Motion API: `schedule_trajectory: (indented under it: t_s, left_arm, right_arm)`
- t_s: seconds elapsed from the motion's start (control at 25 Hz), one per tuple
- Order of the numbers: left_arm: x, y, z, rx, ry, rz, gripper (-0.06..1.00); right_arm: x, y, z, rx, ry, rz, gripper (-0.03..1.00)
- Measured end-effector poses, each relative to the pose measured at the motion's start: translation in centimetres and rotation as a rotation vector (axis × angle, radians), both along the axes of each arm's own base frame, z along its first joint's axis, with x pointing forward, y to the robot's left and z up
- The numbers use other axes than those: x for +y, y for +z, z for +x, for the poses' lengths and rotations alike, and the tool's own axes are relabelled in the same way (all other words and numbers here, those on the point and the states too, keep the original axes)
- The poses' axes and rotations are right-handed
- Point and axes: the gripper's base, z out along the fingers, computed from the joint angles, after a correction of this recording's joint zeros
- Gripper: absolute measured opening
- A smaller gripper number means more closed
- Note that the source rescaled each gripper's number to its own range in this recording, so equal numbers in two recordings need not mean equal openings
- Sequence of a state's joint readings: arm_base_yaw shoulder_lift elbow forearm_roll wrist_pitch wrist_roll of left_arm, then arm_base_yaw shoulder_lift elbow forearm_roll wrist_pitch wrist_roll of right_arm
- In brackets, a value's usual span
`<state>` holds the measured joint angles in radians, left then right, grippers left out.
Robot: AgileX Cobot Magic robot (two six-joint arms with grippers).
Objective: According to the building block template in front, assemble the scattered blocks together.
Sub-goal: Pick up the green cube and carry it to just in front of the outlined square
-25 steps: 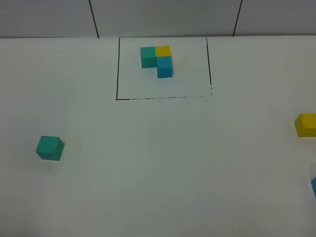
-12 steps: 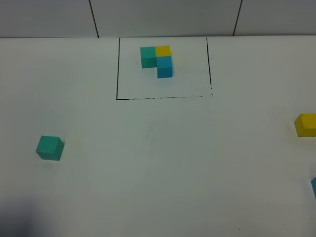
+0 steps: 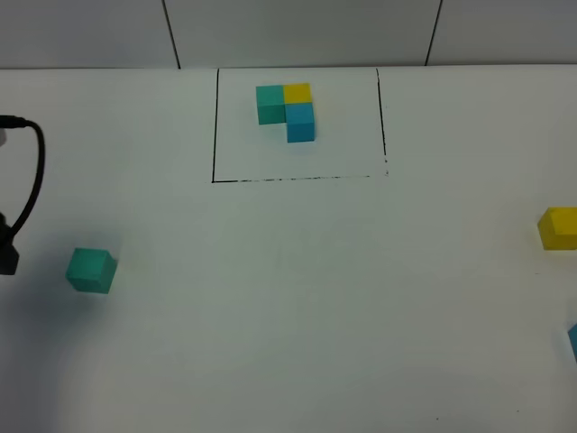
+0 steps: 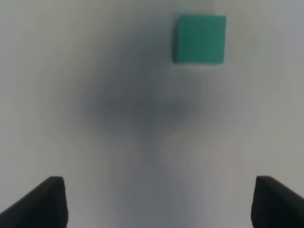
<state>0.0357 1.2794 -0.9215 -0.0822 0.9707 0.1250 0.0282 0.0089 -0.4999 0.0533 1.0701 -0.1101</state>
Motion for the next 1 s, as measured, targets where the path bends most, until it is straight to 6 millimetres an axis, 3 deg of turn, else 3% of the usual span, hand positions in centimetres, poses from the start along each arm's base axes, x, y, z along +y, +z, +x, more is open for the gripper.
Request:
schedule_trajectory:
  t_s: [0.16, 0.36, 1.0]
  left_arm:
    - [-1.1, -3.5, 3.0, 0.076, -0.051, 0.006, 0.81]
    - [-3.0, -6.9, 4.9, 0.122, -0.100, 0.012, 0.81]
    - [-3.8, -11.2, 7.0, 0.142, -0.072, 0.008, 0.81]
  right_arm:
    - [0.0, 0.0, 0.0, 0.000, 0.000, 0.000, 0.71]
    - [0.0, 0.0, 0.0, 0.000, 0.000, 0.000, 0.71]
    - [0.0, 0.0, 0.0, 0.000, 0.000, 0.000, 0.71]
